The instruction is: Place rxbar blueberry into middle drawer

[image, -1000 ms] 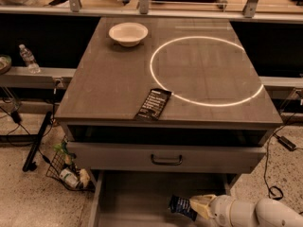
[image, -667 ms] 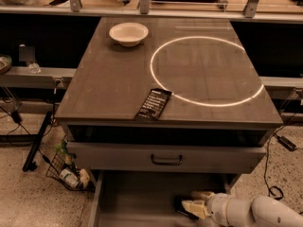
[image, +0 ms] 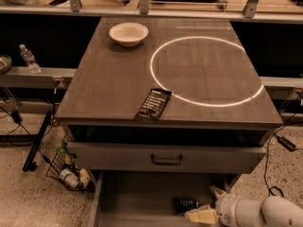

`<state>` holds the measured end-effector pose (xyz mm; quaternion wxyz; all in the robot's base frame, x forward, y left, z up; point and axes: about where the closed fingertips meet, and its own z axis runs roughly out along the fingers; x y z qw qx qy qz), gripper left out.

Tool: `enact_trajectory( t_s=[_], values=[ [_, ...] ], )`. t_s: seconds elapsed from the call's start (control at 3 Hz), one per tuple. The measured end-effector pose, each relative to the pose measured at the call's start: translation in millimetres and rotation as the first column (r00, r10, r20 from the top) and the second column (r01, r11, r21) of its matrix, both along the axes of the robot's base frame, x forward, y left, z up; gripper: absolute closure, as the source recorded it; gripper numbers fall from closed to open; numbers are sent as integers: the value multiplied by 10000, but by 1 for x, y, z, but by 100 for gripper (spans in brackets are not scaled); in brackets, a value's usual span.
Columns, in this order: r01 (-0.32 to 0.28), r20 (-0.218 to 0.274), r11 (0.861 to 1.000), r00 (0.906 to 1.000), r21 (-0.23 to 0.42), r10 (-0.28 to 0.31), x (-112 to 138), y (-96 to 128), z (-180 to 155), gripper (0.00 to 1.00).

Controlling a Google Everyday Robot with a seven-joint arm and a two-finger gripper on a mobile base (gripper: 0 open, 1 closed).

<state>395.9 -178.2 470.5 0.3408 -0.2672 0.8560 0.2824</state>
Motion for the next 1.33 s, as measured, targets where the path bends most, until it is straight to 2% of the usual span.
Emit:
enact_trajectory(
  t_s=[0.33, 0.67, 1.0, 1.33],
  values=[
    [208, 37, 9975, 9998, -674, -206, -12, -50, 14, 39],
    [457, 746, 9878, 9966, -1489, -348, -16, -113, 59, 70],
    [302, 1251, 9781, 9921, -2058, -43, -18, -142, 97, 92],
    [248, 1266, 9785, 9919, -2048, 14, -17, -141, 100, 100]
  ],
)
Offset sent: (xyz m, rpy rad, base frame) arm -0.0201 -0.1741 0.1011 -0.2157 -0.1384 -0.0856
